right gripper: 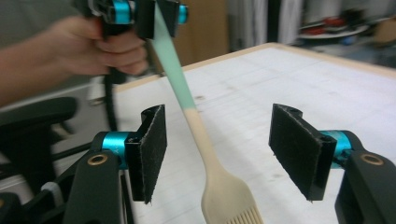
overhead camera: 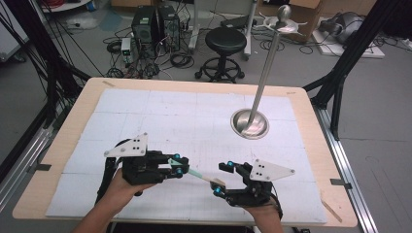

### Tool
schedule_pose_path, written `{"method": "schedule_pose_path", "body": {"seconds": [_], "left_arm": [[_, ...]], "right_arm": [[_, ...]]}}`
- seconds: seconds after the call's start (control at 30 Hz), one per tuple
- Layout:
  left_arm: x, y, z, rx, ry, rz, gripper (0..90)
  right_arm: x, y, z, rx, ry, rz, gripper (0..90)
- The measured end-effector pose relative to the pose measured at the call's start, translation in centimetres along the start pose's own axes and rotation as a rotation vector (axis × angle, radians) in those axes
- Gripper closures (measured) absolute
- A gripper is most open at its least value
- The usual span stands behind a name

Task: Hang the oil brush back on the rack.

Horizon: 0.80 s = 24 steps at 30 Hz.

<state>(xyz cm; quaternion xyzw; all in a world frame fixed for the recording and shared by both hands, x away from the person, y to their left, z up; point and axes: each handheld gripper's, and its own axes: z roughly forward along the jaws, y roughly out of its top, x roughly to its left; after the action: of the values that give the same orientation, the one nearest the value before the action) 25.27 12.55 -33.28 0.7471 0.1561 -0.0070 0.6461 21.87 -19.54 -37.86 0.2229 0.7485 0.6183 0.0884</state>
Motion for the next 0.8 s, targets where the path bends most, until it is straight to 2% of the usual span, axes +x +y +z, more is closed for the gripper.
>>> {"method": "schedule_pose_path", "body": {"seconds": [0.13, 0.2, 0.27, 0.37, 0.43, 0.47, 0.53, 0.57, 0.7, 0.8], "left_arm": [[-0.3, 1.0, 0.1, 0.024, 0.076, -0.004, 75.6], [-0.4, 1.4, 0.3, 0.031, 0.097, -0.008, 75.6], [-0.7, 1.8, 0.6, 0.049, 0.127, -0.018, 75.6], [-1.1, 2.3, 1.1, 0.079, 0.165, -0.007, 75.6], [-1.2, 2.5, 1.4, 0.084, 0.174, -0.01, 75.6], [-1.3, 2.6, 1.5, 0.083, 0.177, -0.013, 75.6], [-1.5, 2.9, 1.9, 0.085, 0.178, -0.017, 75.6], [-1.6, 3.0, 2.0, 0.088, 0.176, -0.018, 75.6], [-1.8, 3.2, 2.4, 0.091, 0.17, -0.025, 75.6], [-2.0, 3.1, 2.8, 0.096, 0.156, -0.026, 75.6]], "right_arm": [[0.6, 0.6, -0.2, 0.003, -0.097, -0.043, 36.3], [0.8, 0.8, -0.1, 0.015, -0.096, -0.049, 36.9], [1.1, 0.9, 0.2, 0.027, -0.115, -0.074, 37.3], [1.7, 1.0, 0.7, 0.065, -0.17, -0.122, 40.6], [2.0, 1.1, 1.1, 0.086, -0.203, -0.153, 43.5], [2.4, 1.1, 1.4, 0.107, -0.227, -0.19, 46.8], [2.6, 1.1, 1.5, 0.117, -0.234, -0.199, 48.5], [2.7, 1.2, 1.8, 0.123, -0.248, -0.227, 50.2], [3.0, 1.1, 2.3, 0.144, -0.237, -0.23, 56.9], [3.0, 1.0, 2.5, 0.151, -0.247, -0.233, 64.1]]}}
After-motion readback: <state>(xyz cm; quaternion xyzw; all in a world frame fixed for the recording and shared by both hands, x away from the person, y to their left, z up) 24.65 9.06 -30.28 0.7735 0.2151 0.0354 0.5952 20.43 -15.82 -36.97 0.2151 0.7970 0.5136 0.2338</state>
